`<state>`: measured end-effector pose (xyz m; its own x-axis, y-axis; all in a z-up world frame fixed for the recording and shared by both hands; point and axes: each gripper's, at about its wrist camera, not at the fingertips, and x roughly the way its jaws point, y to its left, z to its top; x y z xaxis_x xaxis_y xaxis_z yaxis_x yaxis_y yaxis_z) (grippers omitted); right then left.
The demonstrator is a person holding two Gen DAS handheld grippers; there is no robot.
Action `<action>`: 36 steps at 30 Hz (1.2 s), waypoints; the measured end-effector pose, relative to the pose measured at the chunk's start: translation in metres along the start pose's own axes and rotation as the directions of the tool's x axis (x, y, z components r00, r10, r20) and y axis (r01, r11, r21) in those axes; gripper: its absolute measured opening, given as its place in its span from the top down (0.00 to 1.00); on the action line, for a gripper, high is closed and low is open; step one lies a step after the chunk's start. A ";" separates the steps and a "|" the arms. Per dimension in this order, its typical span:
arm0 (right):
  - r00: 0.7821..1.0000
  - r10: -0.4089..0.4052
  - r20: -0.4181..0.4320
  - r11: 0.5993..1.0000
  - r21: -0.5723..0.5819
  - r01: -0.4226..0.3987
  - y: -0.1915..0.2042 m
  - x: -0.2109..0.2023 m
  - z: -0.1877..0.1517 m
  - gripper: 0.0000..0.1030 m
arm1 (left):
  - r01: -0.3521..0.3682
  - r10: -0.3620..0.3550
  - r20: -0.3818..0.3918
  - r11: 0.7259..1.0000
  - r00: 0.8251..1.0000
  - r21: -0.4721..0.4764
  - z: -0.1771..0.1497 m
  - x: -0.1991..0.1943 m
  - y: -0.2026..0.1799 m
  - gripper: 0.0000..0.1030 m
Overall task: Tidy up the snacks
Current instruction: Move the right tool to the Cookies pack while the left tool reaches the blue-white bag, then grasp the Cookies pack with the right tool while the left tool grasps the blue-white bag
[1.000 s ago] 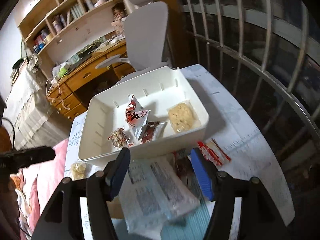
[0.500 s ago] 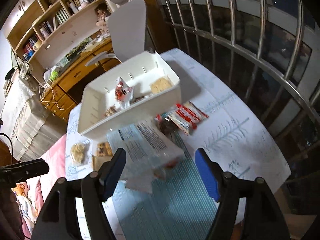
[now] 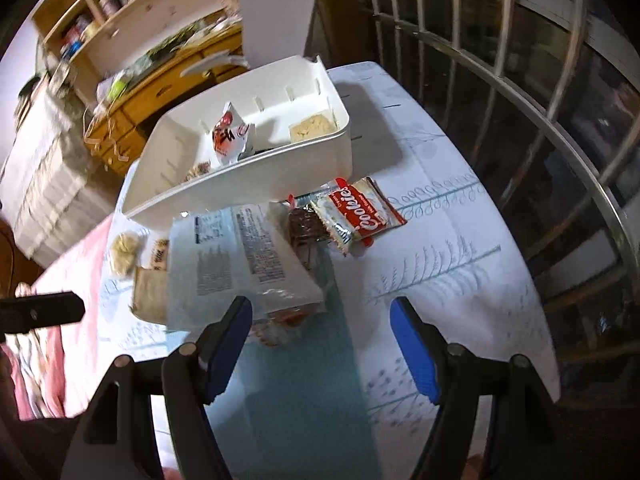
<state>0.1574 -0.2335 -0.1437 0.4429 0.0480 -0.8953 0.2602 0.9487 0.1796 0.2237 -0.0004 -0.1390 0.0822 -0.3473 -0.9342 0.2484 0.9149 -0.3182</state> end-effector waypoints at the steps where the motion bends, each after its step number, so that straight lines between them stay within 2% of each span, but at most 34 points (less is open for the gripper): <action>1: 1.000 0.006 -0.010 1.000 -0.023 -0.006 -0.003 0.005 0.003 0.30 | -0.004 0.004 -0.003 1.000 1.000 -0.025 0.001 0.006 -0.002 0.15; 10: 0.995 0.080 -0.065 0.985 -0.146 -0.089 -0.027 0.036 0.026 0.26 | -0.011 0.008 -0.015 0.979 1.000 -0.204 0.008 0.045 -0.013 0.14; 15: 0.990 0.100 -0.095 0.976 -0.184 -0.116 -0.037 0.054 0.033 0.26 | -0.022 0.016 -0.024 0.963 1.000 -0.269 0.013 0.063 -0.021 0.14; 27: 0.991 0.121 -0.054 0.940 -0.315 -0.132 -0.047 0.091 0.048 0.26 | -0.097 0.075 -0.076 0.928 0.994 -0.359 0.039 0.109 -0.029 0.14; 36: 0.993 0.109 -0.051 0.925 -0.361 -0.120 -0.047 0.120 0.055 0.26 | -0.109 0.061 -0.130 0.910 0.990 -0.399 0.047 0.139 -0.029 0.14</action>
<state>0.2453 -0.2898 -0.2375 0.4245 0.1672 -0.8899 -0.1229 0.9843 0.1263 0.2737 -0.0850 -0.2520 -0.0289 -0.2607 -0.9650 -0.1682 0.9529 -0.2524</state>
